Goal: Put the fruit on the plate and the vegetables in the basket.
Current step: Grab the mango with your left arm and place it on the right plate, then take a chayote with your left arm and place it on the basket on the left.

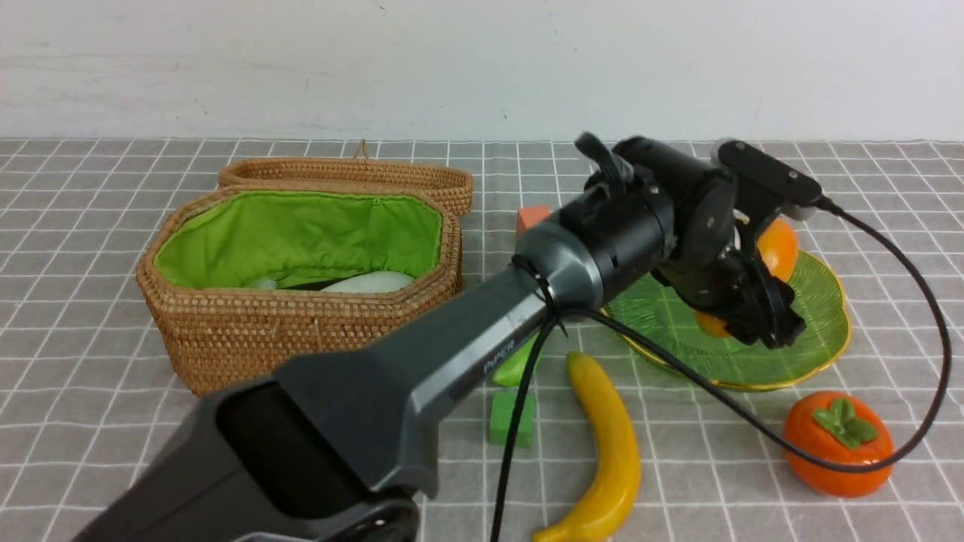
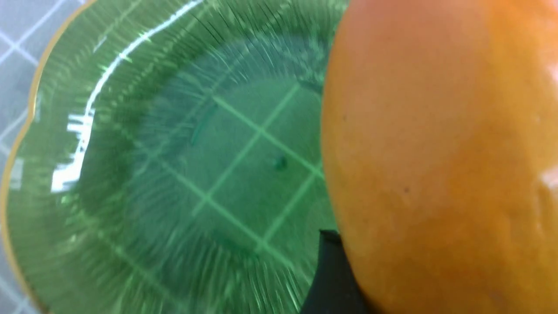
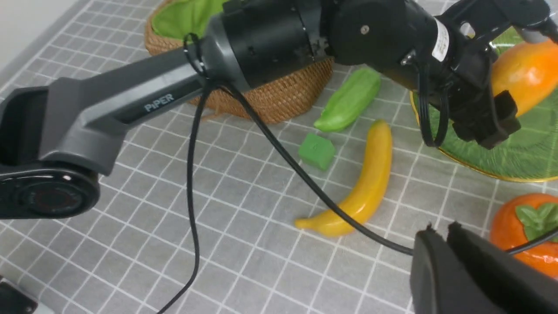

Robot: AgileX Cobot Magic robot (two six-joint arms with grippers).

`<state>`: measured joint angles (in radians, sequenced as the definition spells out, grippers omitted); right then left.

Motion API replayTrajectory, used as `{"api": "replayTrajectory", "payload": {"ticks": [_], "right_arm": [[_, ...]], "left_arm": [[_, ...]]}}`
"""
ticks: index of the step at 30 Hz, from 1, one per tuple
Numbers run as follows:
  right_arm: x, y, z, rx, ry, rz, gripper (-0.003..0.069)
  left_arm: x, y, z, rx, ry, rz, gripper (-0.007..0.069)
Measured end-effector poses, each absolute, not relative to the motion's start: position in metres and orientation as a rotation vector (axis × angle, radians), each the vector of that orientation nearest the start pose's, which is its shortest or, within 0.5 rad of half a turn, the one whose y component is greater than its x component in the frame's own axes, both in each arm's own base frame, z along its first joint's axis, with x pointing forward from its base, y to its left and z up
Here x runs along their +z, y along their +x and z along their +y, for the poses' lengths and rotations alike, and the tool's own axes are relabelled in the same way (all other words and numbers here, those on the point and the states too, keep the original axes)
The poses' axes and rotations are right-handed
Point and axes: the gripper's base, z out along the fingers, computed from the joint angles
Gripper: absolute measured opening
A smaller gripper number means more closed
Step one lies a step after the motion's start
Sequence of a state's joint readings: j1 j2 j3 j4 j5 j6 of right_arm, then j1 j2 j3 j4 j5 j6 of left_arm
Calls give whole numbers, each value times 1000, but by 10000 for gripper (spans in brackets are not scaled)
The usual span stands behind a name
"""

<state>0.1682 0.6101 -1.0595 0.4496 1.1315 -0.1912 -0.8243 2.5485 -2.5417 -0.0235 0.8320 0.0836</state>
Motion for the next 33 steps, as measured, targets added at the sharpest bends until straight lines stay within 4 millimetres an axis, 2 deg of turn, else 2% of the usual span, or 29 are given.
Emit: {"api": "replayTrajectory", "payload": {"ticks": [2, 4, 6, 10, 12, 14, 16, 17, 19, 21, 24, 26, 27, 29, 30, 32, 33], "right_arm": [[419, 59, 46, 534, -407, 2084, 49], [419, 59, 46, 533, -409, 2089, 50], [419, 59, 46, 533, -410, 2091, 50], [419, 59, 46, 533, -410, 2091, 51], [419, 59, 46, 533, -410, 2091, 51], [419, 59, 46, 533, -410, 2091, 52], [419, 59, 46, 530, -409, 2090, 52], [419, 59, 46, 525, -408, 2089, 52], [419, 59, 46, 521, -407, 2089, 52], [419, 59, 45, 515, -406, 2087, 52], [419, 60, 45, 515, -405, 2084, 55], [419, 60, 45, 515, -405, 2084, 56], [419, 60, 45, 515, -405, 2084, 56], [419, 60, 45, 514, -404, 2083, 56], [419, 60, 45, 514, -404, 2083, 56], [419, 60, 45, 515, -404, 2083, 58], [419, 60, 45, 516, -404, 2082, 59]], "left_arm": [[223, 388, -422, -397, 1020, 2111, 531], [220, 390, -422, -402, 1014, 2108, 610], [220, 391, -421, -411, 1007, 2113, 654], [231, 389, -414, -409, 1010, 2151, 658], [243, 386, -406, -398, 1011, 2196, 636], [263, 377, -393, -390, 988, 2285, 582], [284, 367, -379, -379, 923, 2383, 512], [302, 359, -366, -343, 871, 2438, 440], [307, 355, -360, -328, 843, 2471, 402], [320, 343, -344, -288, 803, 2512, 310], [311, 333, -327, -215, 798, 2588, 284], [295, 333, -322, -170, 803, 2629, 315], [294, 334, -322, -169, 800, 2627, 325], [272, 345, -321, -111, 773, 2623, 408], [267, 348, -321, -100, 765, 2620, 424], [250, 366, -321, -32, 681, 2557, 525], [248, 367, -322, -34, 680, 2554, 532]]}}
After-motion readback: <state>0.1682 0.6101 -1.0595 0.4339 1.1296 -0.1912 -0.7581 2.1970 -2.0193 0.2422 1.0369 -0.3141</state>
